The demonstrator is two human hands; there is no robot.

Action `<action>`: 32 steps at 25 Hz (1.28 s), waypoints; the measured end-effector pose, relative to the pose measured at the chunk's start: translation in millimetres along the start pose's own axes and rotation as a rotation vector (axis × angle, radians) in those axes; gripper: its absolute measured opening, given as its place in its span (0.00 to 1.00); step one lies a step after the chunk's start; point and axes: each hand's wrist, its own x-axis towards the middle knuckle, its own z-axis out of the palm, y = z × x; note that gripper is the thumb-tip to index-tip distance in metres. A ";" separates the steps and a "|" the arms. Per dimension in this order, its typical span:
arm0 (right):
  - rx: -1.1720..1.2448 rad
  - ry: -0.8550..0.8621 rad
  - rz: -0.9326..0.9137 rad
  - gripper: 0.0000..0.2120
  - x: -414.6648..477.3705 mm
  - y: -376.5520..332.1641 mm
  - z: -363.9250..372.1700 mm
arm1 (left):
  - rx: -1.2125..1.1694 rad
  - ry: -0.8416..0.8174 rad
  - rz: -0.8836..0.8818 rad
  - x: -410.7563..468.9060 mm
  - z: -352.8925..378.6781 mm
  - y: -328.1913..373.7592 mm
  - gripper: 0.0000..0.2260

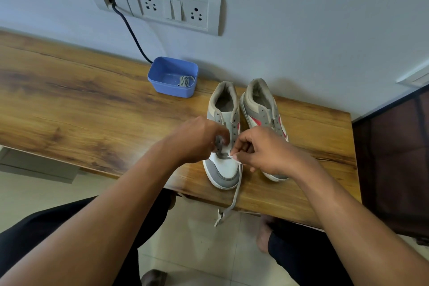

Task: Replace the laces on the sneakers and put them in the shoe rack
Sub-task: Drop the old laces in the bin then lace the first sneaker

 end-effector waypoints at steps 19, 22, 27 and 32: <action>-0.101 0.205 -0.116 0.06 28.9 5.6 33.1 | -0.268 0.140 0.087 -4.4 9.9 -20.1 0.15; -0.094 0.182 -0.063 0.05 32.8 -1.2 34.5 | -0.273 0.163 0.092 -6.7 12.7 -21.4 0.16; -0.141 0.144 -0.058 0.03 34.1 -4.5 33.8 | -0.288 0.186 0.075 -5.2 14.7 -19.9 0.17; -0.070 0.084 0.014 0.03 32.6 -7.4 29.6 | -0.321 0.189 0.073 -3.3 16.9 -21.7 0.19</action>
